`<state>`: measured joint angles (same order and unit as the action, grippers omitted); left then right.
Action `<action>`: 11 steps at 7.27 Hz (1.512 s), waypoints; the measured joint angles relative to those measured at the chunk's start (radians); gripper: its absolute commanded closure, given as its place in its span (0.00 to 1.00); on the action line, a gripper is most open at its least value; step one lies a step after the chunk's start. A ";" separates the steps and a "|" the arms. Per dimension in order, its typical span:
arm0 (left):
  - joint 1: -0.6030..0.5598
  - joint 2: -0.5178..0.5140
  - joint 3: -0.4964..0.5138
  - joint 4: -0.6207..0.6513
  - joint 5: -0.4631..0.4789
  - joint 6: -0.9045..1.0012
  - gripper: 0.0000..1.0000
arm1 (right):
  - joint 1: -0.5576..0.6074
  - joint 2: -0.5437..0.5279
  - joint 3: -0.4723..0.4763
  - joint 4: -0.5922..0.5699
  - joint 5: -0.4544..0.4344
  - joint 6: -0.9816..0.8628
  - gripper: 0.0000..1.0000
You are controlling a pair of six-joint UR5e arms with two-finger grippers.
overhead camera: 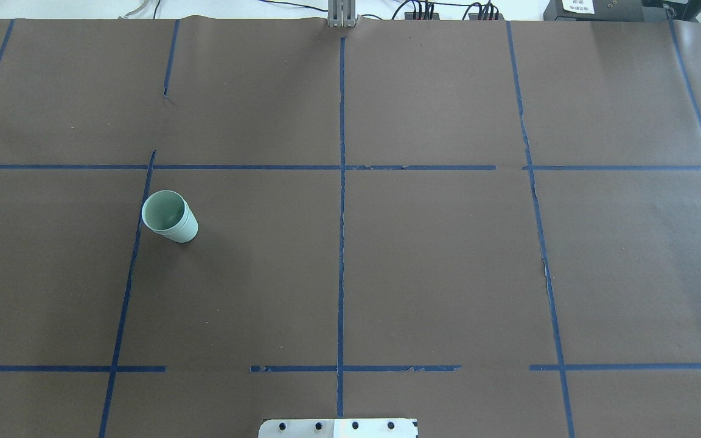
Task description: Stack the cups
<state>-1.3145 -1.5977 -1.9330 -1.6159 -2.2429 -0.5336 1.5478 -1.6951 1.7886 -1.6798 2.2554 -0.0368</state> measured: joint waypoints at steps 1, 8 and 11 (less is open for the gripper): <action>-0.087 0.038 0.041 0.002 -0.014 0.194 0.00 | 0.000 0.000 0.000 0.000 0.000 0.000 0.00; -0.311 0.095 0.209 0.151 -0.119 0.591 0.00 | 0.000 0.000 0.000 0.000 0.000 0.000 0.00; -0.308 0.109 0.223 0.045 -0.120 0.592 0.00 | 0.000 0.000 0.000 0.000 0.001 0.000 0.00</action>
<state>-1.6221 -1.4886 -1.7095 -1.5705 -2.3633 0.0585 1.5478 -1.6950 1.7886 -1.6793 2.2560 -0.0368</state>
